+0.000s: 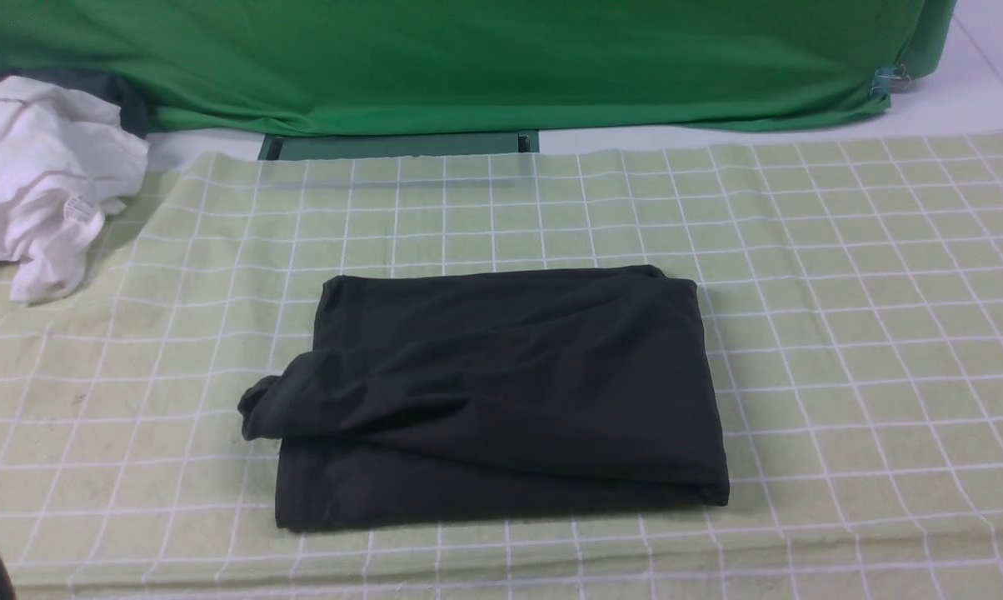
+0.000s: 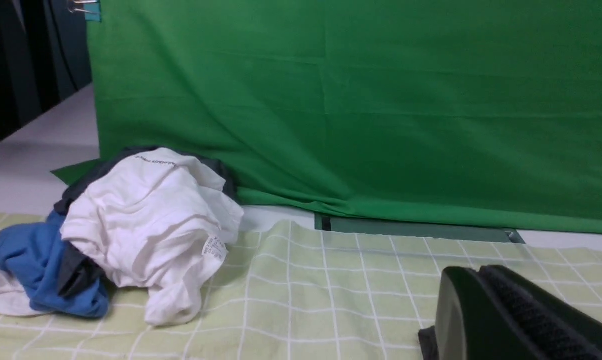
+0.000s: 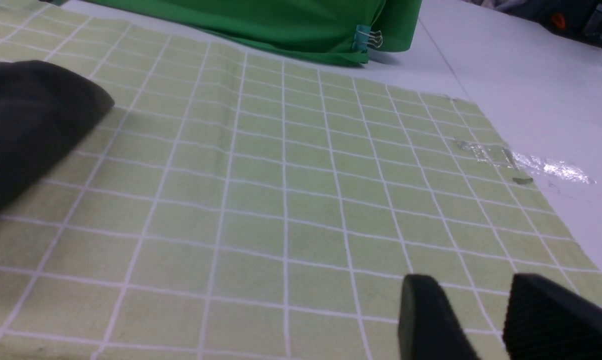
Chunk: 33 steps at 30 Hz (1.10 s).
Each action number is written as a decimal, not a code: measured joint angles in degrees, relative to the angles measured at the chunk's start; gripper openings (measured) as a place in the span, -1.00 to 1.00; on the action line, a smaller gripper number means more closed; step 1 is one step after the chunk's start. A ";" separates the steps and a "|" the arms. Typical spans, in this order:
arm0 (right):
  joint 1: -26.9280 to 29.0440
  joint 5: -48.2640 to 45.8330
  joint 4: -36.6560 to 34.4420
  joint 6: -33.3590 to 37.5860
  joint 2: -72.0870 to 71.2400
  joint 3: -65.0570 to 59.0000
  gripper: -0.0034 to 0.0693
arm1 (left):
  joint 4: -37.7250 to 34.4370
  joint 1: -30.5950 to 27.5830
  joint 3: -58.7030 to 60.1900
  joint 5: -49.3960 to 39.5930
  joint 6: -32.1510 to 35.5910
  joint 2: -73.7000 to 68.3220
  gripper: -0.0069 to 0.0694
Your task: Fold a long-sleeved shirt over a green coffee tablecloth.
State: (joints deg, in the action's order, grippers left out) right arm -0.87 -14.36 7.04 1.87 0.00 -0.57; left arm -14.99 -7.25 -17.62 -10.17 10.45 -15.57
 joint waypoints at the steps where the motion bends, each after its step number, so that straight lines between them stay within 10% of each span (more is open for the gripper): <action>1: 0.00 0.00 0.00 0.00 0.00 0.00 -0.25 | 0.86 0.00 2.46 0.53 -0.51 1.95 -0.78; 33: 0.00 0.00 0.00 0.00 0.00 0.00 -0.25 | 14.59 3.87 17.87 -3.15 -10.14 15.57 -0.78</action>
State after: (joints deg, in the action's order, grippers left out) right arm -0.87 -14.36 7.04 1.87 0.00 -0.57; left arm -0.40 -3.38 0.25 -13.32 0.32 0.00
